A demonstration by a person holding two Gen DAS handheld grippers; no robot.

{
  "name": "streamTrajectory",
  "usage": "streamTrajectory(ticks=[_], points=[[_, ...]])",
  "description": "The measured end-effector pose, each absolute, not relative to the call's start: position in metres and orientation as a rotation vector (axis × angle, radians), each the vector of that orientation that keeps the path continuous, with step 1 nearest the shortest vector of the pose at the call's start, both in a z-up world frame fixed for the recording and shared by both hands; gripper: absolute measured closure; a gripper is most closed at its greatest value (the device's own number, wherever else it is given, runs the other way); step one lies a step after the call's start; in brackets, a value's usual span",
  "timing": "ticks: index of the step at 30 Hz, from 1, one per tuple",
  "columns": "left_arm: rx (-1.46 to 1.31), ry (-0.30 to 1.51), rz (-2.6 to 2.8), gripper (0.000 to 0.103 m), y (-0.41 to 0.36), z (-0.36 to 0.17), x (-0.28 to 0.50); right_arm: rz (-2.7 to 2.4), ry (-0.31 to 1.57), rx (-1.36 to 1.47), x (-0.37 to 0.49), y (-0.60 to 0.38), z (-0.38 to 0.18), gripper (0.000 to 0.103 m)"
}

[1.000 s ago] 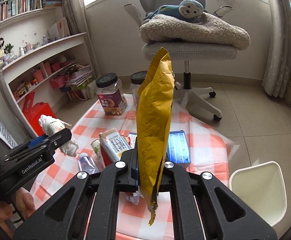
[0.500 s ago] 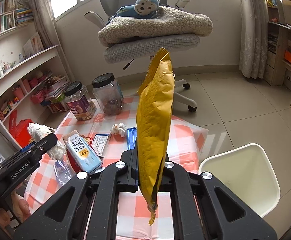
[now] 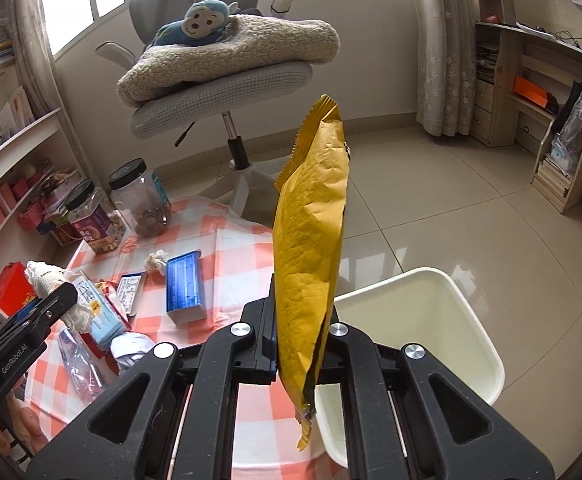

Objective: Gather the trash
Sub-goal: 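Carry the yellow wrapper and tissue wad over the white bin and release both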

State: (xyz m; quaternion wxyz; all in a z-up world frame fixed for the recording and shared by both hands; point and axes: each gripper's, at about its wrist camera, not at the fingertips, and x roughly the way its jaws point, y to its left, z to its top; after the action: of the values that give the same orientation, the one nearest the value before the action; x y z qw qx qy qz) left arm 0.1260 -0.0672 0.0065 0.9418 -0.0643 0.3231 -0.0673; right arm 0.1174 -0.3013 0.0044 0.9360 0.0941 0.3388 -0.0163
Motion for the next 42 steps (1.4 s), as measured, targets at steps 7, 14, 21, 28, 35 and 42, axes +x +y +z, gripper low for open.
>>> streamTrajectory(ticks=[7, 14, 21, 28, 35, 42], points=[[-0.071, 0.676, -0.213, 0.056, -0.116, -0.002, 0.125, -0.144, 0.737, 0.244, 0.113, -0.360, -0.004, 0.092], [-0.031, 0.686, -0.307, 0.056, -0.172, -0.003, 0.125, -0.232, 0.723, 0.308, 0.102, -0.406, -0.001, 0.056], [-0.014, 0.702, -0.395, 0.056, -0.233, -0.001, 0.124, -0.294, 0.669, 0.394, 0.085, -0.443, 0.009, 0.036], [0.018, 0.725, -0.462, 0.055, -0.282, -0.004, 0.121, -0.386, 0.604, 0.426, 0.065, -0.472, 0.018, 0.023], [0.018, 0.789, -0.511, 0.046, -0.309, -0.016, 0.126, -0.468, 0.555, 0.421, 0.051, -0.491, 0.025, 0.013], [0.026, 0.804, -0.513, 0.033, -0.307, -0.018, 0.127, -0.533, 0.501, 0.358, 0.045, -0.483, 0.034, 0.007]])
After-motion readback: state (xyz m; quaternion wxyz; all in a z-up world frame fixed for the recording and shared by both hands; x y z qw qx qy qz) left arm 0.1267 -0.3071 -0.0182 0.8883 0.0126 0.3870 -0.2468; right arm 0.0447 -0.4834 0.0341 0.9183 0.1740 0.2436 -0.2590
